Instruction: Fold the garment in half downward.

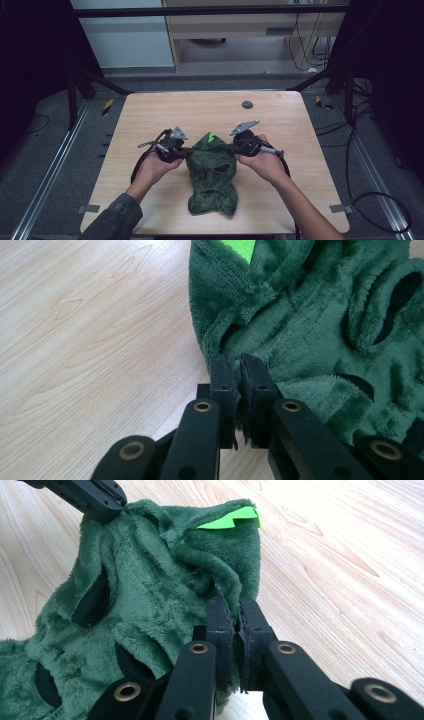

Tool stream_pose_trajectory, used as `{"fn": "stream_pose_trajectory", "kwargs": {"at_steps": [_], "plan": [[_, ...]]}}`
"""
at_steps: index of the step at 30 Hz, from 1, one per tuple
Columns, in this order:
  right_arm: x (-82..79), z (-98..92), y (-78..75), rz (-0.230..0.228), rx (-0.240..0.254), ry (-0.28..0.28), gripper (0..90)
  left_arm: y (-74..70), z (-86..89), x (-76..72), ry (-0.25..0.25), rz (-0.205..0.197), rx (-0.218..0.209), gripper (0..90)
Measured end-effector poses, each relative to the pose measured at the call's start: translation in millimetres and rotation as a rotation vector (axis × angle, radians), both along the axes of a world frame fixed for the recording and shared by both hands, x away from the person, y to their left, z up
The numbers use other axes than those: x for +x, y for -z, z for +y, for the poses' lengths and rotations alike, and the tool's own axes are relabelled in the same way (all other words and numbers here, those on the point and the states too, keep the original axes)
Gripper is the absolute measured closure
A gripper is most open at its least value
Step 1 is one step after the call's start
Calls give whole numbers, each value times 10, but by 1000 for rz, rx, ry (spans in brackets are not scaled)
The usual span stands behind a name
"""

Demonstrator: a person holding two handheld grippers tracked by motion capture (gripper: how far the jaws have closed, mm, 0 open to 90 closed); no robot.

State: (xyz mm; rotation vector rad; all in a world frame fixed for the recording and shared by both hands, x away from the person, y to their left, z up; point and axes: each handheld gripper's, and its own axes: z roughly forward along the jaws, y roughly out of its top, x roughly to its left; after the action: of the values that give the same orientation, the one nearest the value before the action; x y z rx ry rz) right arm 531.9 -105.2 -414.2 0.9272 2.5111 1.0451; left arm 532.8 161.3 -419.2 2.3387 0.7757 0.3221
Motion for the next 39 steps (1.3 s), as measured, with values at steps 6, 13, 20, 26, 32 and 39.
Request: {"fn": "stream_pose_trajectory", "kwargs": {"at_steps": [6, 13, 20, 26, 32, 39], "plan": [[0, 7, -21, -5, 0, -7, 857, -19, -9, 11, 0, -2, 8, 853], [5, 6, -49, -13, 3, -19, 856, -47, -24, 26, 1, -4, 17, 852], [20, 0, -97, -20, -3, -17, 856, -95, -31, 40, 2, -13, 21, 852], [36, 6, -136, -31, -7, -18, 856, -143, -42, 53, 5, -22, 34, 852], [56, 17, -218, -47, -9, -18, 856, -197, -36, 89, -6, -33, 34, 852], [52, 61, -318, -65, -7, -26, 855, -224, -14, 130, -25, -41, 27, 852]]}}
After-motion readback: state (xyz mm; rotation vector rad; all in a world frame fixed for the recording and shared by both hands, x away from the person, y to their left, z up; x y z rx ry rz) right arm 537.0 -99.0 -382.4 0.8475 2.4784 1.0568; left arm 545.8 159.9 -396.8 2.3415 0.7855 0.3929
